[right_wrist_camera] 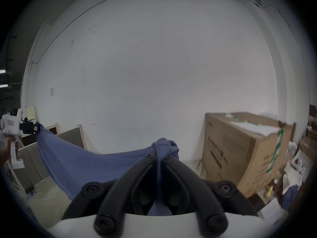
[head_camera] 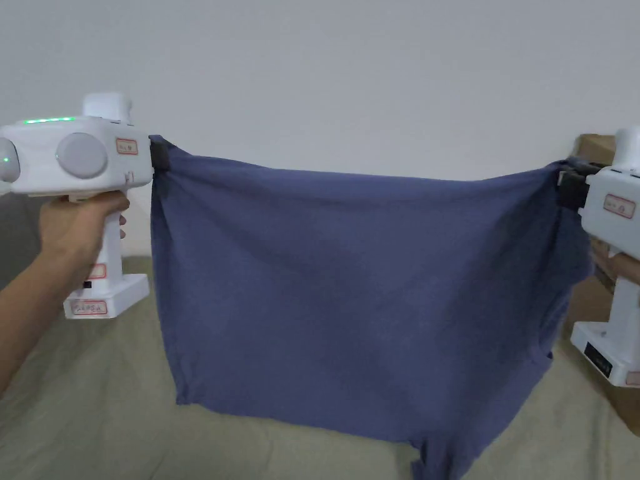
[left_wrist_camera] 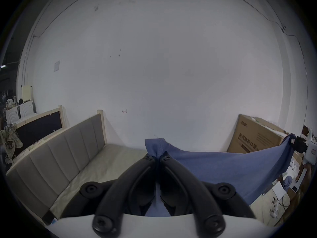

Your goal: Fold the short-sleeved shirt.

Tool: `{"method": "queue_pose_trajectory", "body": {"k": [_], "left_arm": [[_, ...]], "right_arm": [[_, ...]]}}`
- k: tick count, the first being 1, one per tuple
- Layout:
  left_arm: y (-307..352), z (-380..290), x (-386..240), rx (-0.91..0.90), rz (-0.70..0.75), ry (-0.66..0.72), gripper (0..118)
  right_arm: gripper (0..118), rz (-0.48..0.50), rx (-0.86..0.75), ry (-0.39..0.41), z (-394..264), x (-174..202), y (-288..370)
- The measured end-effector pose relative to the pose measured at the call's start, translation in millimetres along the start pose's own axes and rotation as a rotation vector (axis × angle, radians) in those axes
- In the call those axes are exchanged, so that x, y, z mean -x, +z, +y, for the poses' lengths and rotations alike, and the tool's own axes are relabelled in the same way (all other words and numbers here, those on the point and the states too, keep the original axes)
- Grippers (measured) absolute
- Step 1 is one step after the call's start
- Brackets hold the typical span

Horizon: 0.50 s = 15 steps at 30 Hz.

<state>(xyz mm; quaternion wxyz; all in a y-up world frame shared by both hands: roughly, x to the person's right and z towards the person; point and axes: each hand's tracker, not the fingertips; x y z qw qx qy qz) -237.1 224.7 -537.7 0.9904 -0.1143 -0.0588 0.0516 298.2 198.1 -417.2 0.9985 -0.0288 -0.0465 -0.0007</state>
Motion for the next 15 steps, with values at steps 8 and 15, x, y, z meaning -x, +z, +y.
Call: {"method": "queue_pose_trajectory", "body": {"k": [8,15], "left_arm": [[-54.6,-3.9,-8.6,-0.029,0.023,-0.034,3],[-97.7,-83.0,-7.3,0.053,0.027,-0.075,3]], "right_arm": [[2,0.008,-0.01,-0.006,3.5,-7.1,-48.7],[2,0.013,0.101,-0.056,-75.0,-19.1,-80.4]]}}
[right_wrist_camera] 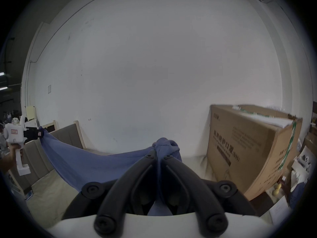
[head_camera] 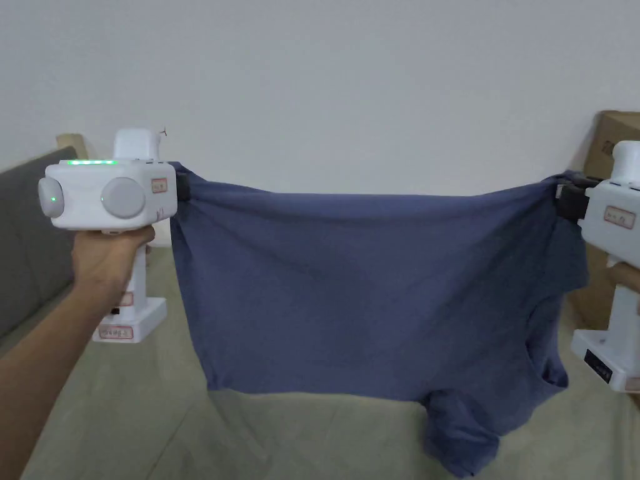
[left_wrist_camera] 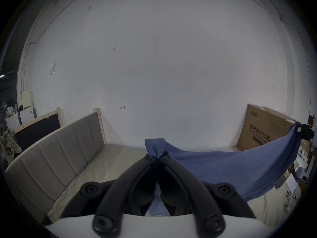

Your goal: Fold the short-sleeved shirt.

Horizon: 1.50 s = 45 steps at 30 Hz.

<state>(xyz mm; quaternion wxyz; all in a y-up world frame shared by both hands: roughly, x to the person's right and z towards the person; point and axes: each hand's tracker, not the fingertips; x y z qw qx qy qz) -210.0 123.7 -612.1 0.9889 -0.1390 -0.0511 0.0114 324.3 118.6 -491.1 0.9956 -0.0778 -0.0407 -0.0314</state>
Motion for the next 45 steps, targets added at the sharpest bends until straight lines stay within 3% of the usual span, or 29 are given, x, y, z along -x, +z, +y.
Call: {"method": "queue_pose_trajectory", "body": {"k": [8,21,32,40,44,45], "left_arm": [[5.0,-121.6,11.8,0.152,-0.046,0.057,3],[154.4,-296.8,52.5,0.416,-0.058,0.065,3],[248.9,-387.4,70.5,0.572,0.006,0.103,3],[253.7,-434.5,70.5,0.732,0.073,0.124,3],[252.9,-432.3,69.7,0.736,0.08,0.131,5],[253.1,-428.7,70.3,0.736,0.081,0.14,12]], "right_arm": [[2,0.029,0.173,-0.043,-122.0,-14.6,18.1],[2,0.087,0.383,-0.152,-265.1,-9.4,201.9],[2,0.064,0.525,-0.253,-344.8,2.4,321.0],[2,-0.039,0.776,-0.208,-405.2,20.1,329.7],[3,-0.066,0.778,-0.221,-404.1,26.7,327.4],[9,-0.073,0.769,-0.206,-398.4,27.8,328.5]]}}
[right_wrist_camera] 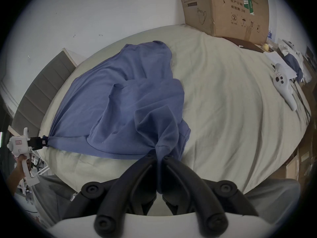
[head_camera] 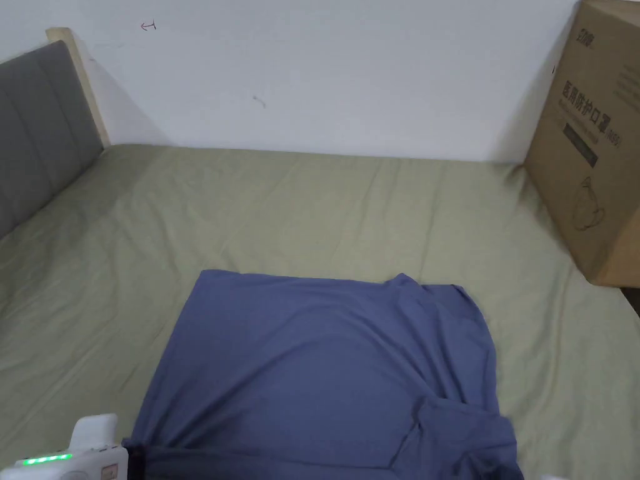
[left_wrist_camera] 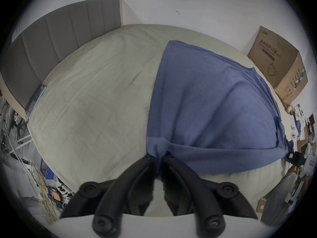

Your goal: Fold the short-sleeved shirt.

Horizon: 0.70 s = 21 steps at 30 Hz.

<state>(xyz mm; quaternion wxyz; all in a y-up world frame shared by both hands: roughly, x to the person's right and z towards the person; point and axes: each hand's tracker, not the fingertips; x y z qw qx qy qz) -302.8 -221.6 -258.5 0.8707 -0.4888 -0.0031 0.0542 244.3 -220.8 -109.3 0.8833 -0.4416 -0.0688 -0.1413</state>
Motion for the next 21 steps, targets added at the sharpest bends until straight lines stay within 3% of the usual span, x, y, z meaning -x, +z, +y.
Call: {"method": "queue_pose_trajectory", "body": {"k": [4,5,11,15,17,18,19,20,21], "left_arm": [[33.9,12.3,-3.1,-0.079,-0.072,0.039,88],[46.6,17.0,-6.6,-0.135,-0.101,0.043,96],[128.6,51.0,-42.3,-0.473,-0.176,-0.017,98],[166.0,64.6,-71.5,-0.651,-0.145,-0.084,96],[177.1,66.1,-84.8,-0.715,-0.114,-0.106,94],[180.3,65.2,-89.9,-0.747,-0.125,-0.102,88],[180.0,65.9,-93.7,-0.765,-0.131,-0.112,74],[181.1,65.2,-98.6,-0.765,-0.122,-0.12,55],[181.5,64.8,-104.4,-0.78,-0.11,-0.145,28]], "right_arm": [[105,-0.006,-0.063,0.051,27.3,8.4,26.2],[110,0.005,-0.12,0.056,37.4,11.5,37.1],[111,0.017,-0.471,0.104,99.2,48.6,106.4],[110,0.017,-0.648,0.146,122.1,77.6,138.6],[104,0.005,-0.694,0.165,126.5,90.7,145.6],[96,-0.005,-0.707,0.173,127.0,96.3,148.0],[71,-0.018,-0.724,0.188,126.7,100.8,149.3],[49,-0.036,-0.726,0.2,125.6,105.8,148.4],[26,-0.056,-0.734,0.217,124.5,110.2,148.0]]}}
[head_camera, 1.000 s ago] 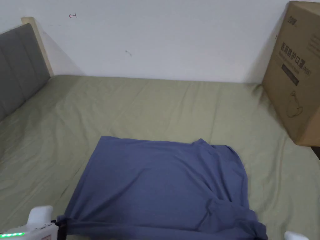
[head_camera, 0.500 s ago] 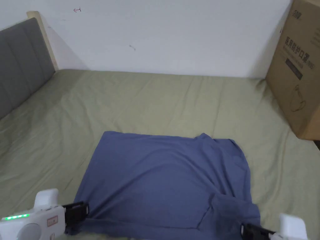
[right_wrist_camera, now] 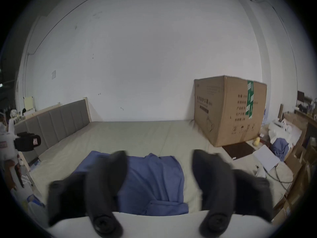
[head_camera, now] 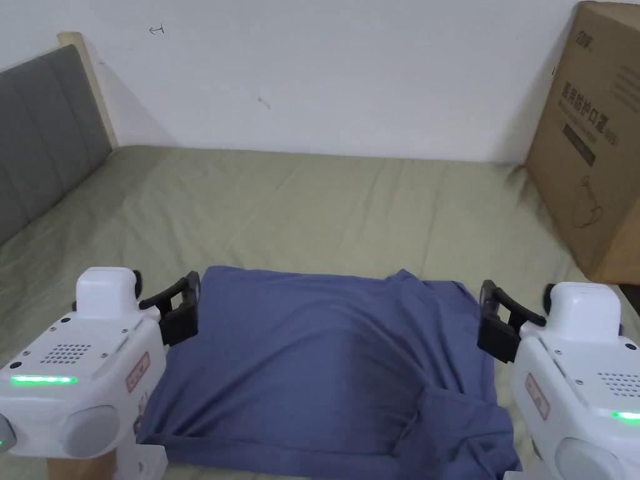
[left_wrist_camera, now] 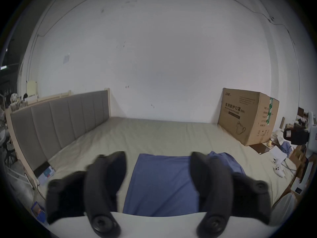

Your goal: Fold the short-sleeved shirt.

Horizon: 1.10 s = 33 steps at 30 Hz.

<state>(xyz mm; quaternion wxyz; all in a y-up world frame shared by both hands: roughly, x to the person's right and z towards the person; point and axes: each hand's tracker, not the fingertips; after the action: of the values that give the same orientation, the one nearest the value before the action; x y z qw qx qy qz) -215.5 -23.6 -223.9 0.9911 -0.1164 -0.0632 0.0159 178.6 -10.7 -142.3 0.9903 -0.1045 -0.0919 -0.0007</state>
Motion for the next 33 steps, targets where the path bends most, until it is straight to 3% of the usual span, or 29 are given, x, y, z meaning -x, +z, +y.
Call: {"method": "queue_pose_trajectory", "body": {"k": [1,8,17,18,19,20,21,22,23,30,33], "left_arm": [[0.3,-0.9,-4.4,-0.007,0.003,-0.023,0],[-5.8,-17.0,-4.1,0.055,-0.036,0.001,0],[-17.0,-79.5,40.2,0.42,-0.001,0.082,0],[-16.5,-89.0,45.8,0.463,0.005,0.1,6],[-16.9,-97.9,51.8,0.492,0.019,0.128,22],[-18.1,-105.6,57.3,0.525,0.021,0.153,46],[-20.1,-114.1,63.3,0.558,0.02,0.177,83],[-20.0,-119.9,66.2,0.589,0.025,0.187,102],[-21.2,-126.3,68.4,0.618,0.034,0.192,110],[-46.6,-159.7,78.9,0.7,0.106,0.138,109],[-59.5,-173.0,83.1,0.745,0.123,0.168,99]], "right_arm": [[1,-0.007,0.0,0.01,-0.4,3.6,0.3],[0,-0.014,0.001,0.023,-7.3,10.7,0.9],[0,-0.004,0.07,0.003,-28.4,1.8,-0.3],[0,-0.003,0.077,0.001,-31.0,0.5,-0.6],[0,-0.002,0.087,0.001,-34.1,-0.4,-0.8],[0,0.003,0.095,0.0,-36.7,-1.7,-1.1],[0,0.007,0.105,0.003,-39.5,-2.9,-1.5],[0,0.007,0.116,0.008,-41.9,-3.5,-2.0],[0,0.004,0.125,0.012,-44.9,-4.2,-1.8],[0,-0.008,0.174,-0.007,-59.4,-12.4,-2.1],[0,-0.021,0.186,-0.005,-64.7,-17.0,-1.0]]}}
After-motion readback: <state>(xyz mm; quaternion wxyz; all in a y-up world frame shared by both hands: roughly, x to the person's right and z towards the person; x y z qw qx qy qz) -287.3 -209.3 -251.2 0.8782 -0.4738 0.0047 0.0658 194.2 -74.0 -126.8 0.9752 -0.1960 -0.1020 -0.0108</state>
